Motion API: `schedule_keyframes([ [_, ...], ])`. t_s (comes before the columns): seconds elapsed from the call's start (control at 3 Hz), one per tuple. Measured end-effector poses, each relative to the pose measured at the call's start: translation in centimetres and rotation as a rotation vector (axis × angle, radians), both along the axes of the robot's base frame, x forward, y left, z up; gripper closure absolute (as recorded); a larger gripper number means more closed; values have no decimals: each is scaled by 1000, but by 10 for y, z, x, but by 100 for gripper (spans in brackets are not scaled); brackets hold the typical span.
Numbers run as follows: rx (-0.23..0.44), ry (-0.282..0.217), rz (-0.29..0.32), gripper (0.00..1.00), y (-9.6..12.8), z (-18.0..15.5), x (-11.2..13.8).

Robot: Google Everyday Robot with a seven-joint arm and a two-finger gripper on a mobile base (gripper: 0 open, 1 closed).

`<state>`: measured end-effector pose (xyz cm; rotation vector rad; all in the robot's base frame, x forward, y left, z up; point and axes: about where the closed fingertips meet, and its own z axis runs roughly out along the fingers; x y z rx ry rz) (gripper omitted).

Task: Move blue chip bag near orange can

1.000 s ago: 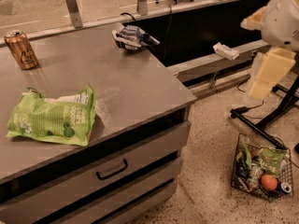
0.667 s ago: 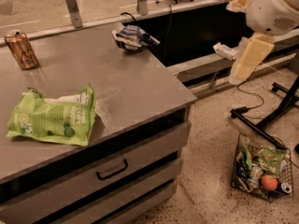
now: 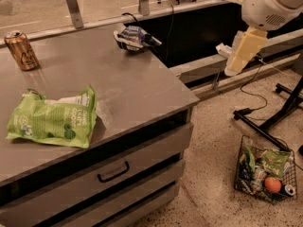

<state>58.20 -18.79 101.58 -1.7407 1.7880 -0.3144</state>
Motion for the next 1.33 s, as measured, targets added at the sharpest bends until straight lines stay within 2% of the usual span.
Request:
schedule_keyframes([
  [0.33, 4, -5, 20, 0, 4, 0, 1],
  [0.67, 82, -56, 95, 0, 29, 0, 19],
  [1.0, 190, -145, 221, 0, 78, 11, 52],
  [1.33, 269, -178, 310, 0, 126, 11, 88],
])
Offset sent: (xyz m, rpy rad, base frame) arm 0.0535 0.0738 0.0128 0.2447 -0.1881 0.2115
